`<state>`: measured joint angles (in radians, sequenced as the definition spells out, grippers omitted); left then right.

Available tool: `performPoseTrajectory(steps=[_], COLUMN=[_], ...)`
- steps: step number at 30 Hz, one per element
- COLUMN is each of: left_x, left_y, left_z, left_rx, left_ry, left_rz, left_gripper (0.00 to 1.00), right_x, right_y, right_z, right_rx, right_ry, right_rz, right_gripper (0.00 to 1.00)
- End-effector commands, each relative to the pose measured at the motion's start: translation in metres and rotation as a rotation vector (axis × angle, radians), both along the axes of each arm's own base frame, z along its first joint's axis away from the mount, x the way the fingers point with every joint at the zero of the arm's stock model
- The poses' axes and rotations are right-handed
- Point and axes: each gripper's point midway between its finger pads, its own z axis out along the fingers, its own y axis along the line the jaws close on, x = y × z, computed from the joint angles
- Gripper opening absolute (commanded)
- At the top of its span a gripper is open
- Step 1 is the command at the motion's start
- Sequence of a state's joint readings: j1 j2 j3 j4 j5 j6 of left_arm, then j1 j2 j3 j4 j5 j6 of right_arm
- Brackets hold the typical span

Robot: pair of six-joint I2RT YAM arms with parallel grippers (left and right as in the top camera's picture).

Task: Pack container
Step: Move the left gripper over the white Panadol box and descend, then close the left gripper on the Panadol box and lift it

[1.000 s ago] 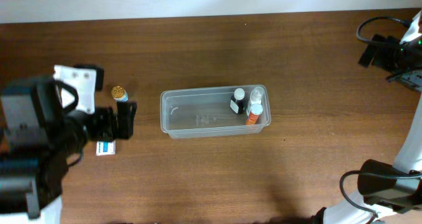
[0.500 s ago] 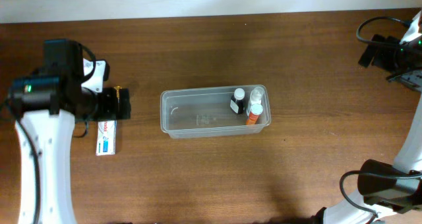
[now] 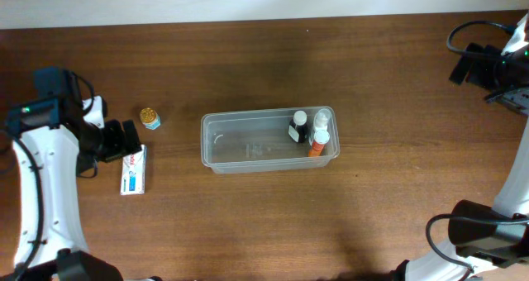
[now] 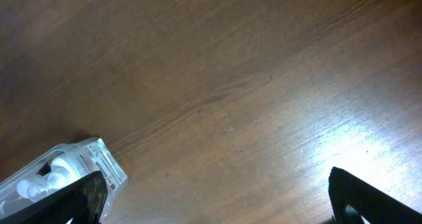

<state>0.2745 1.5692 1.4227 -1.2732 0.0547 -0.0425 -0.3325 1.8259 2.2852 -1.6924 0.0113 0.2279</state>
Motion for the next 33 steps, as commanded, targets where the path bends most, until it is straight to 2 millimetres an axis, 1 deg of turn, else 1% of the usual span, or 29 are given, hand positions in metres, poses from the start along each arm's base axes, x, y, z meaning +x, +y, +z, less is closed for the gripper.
performPoseTrajectory(steps=[1,3,7,11,15,17,20,24,27,29,33], left_x=[-0.009,-0.009,-0.006,0.005,0.016,0.017,0.014,0.01,0.009,0.007,0.006], left_y=[0.001,0.0,-0.002,0.002,0.005,0.005,0.004,0.003,0.003,0.002,0.002], left_z=[-0.026,-0.038,-0.054,-0.068,-0.088,-0.1,-0.118,-0.138,-0.153,-0.16,-0.168], left_rx=[0.0,-0.01,-0.033,-0.029,-0.032,-0.038,-0.053,-0.068,-0.078,-0.085,-0.091], left_ry=[0.063,0.078,0.098,0.097,0.112,0.137,0.189,0.247,0.277,0.296,0.313], left_rz=[0.01,0.009,0.007,0.007,-0.006,-0.012,-0.023,-0.1,-0.107,-0.112,-0.112], left_gripper=[0.99,0.99,0.99,0.99,0.99,0.99,0.99,0.99,0.99,0.99,0.99], right_x=[-0.006,-0.006,-0.006,-0.006,-0.006,-0.006,-0.006,-0.006,-0.006,-0.006,-0.006], right_y=[0.0,0.0,0.0,0.0,0.0,0.0,0.0,0.0,0.0,0.0,0.0], right_z=[0.014,0.014,0.014,0.014,0.014,0.014,0.014,0.014,0.014,0.014,0.014], right_rx=[-0.023,-0.023,-0.023,-0.023,-0.023,-0.023,-0.023,-0.023,-0.023,-0.023,-0.023], right_ry=[-0.034,-0.034,-0.034,-0.034,-0.034,-0.034,-0.034,-0.034,-0.034,-0.034,-0.034], right_rz=[0.002,0.002,0.002,0.002,0.002,0.002,0.002,0.002,0.002,0.002,0.002], right_gripper=[0.98,0.99,0.99,0.98,0.99,0.98,0.99,0.98,0.99,0.99,0.99])
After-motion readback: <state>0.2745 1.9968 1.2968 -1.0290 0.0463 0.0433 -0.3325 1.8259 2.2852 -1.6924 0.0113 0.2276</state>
